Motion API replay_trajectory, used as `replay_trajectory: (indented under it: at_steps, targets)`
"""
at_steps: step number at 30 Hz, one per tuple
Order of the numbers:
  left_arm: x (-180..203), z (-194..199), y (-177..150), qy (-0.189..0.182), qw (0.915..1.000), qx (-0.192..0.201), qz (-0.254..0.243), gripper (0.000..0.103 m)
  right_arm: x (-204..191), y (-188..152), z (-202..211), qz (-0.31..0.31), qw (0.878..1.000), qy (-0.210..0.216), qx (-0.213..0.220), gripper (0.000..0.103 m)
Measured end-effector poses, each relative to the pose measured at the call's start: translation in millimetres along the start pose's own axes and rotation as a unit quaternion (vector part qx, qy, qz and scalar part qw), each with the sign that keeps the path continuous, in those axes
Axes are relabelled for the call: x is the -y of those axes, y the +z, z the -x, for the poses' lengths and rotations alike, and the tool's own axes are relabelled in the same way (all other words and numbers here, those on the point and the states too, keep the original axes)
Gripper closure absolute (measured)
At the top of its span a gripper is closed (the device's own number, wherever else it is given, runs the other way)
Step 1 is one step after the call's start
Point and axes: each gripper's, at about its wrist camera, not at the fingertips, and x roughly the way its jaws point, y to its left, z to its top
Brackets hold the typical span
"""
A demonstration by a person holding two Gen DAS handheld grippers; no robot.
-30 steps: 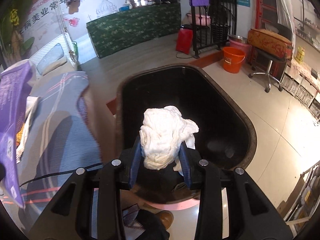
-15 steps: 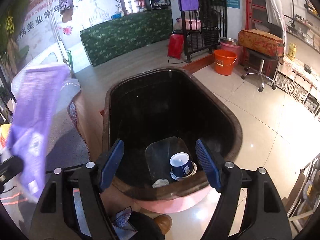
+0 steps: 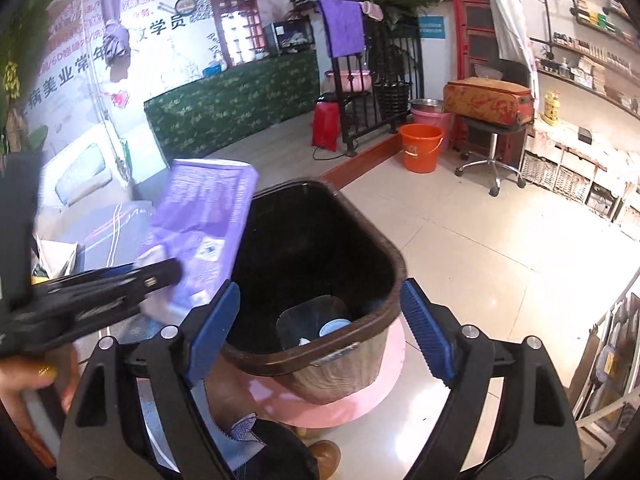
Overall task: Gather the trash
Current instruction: 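Move the purple bag over the wastebasket and open the left tool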
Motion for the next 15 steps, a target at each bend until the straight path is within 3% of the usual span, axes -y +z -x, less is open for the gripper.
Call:
replay_trajectory:
  at_steps: [5, 13, 15]
  targets:
    - [9.4, -21.6, 10.5, -0.006, 0.9997, -0.022, 0.000, 0.059, 13.8, -2.5, 7.0, -0.009, 1.000, -0.008, 0.000, 0.021]
    - [20.0, -33.4, 19.6, 0.012, 0.9997, -0.018, -0.015, 0.030, 20.2, -6.6, 0.3, -0.017, 1.000, -0.005, -0.013, 0.021]
    - [16.9, -27.6, 19.0, 0.014, 0.9998, -0.009, -0.009, 0.028, 18.9, -6.1, 0.1, -0.013, 1.000, -0.006, -0.014, 0.021]
